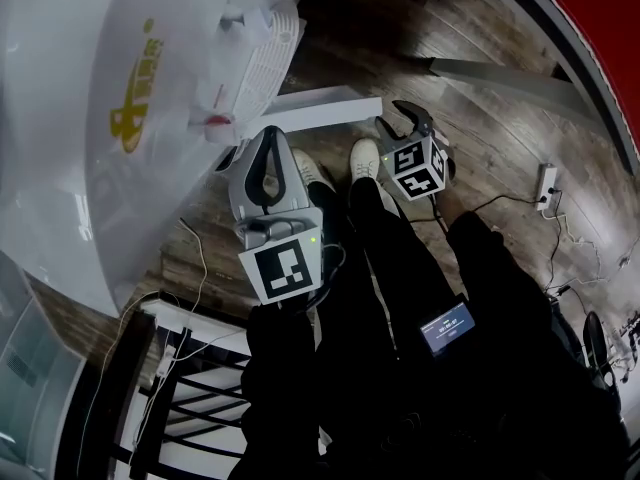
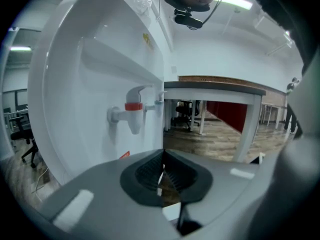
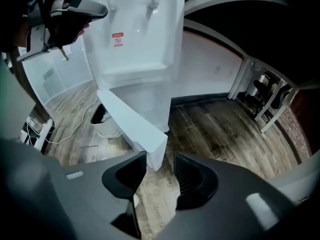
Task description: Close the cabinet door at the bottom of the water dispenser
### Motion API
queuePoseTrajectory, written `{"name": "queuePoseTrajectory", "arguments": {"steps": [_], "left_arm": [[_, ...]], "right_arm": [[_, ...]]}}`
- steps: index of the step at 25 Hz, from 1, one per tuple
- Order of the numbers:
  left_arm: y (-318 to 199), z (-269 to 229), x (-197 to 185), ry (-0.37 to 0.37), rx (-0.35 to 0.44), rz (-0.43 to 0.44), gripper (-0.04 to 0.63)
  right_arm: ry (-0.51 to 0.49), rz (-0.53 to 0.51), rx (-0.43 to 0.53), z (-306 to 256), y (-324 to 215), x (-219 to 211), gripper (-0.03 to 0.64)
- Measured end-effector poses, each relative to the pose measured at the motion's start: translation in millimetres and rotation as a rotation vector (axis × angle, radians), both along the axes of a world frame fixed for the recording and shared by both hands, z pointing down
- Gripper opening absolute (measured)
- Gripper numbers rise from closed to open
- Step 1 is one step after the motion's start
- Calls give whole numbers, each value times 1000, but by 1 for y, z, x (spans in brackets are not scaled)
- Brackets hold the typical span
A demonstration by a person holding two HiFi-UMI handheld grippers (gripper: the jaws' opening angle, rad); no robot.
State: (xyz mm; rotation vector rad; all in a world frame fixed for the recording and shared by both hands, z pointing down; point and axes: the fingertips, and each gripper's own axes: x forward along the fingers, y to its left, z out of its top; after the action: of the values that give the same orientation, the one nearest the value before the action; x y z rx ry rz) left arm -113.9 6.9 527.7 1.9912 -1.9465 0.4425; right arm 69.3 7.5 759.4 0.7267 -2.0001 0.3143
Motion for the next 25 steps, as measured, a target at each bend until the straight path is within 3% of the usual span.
{"name": "queuePoseTrajectory", "arguments": {"steps": [5, 12, 17, 25], "left_arm": [[3, 0, 7, -25, -12, 34, 8], [2, 8, 17, -4, -42, 38, 8], [-3, 9, 23, 12, -38, 55, 8], [3, 15, 27, 19, -78, 63, 8]], "right_arm": [[-15, 15, 37, -3, -30, -12, 167], [9, 38, 65, -8, -93, -29, 147], [-34, 95, 72, -10, -133, -55, 141], [-74, 95, 105, -15, -178, -96, 130]]}}
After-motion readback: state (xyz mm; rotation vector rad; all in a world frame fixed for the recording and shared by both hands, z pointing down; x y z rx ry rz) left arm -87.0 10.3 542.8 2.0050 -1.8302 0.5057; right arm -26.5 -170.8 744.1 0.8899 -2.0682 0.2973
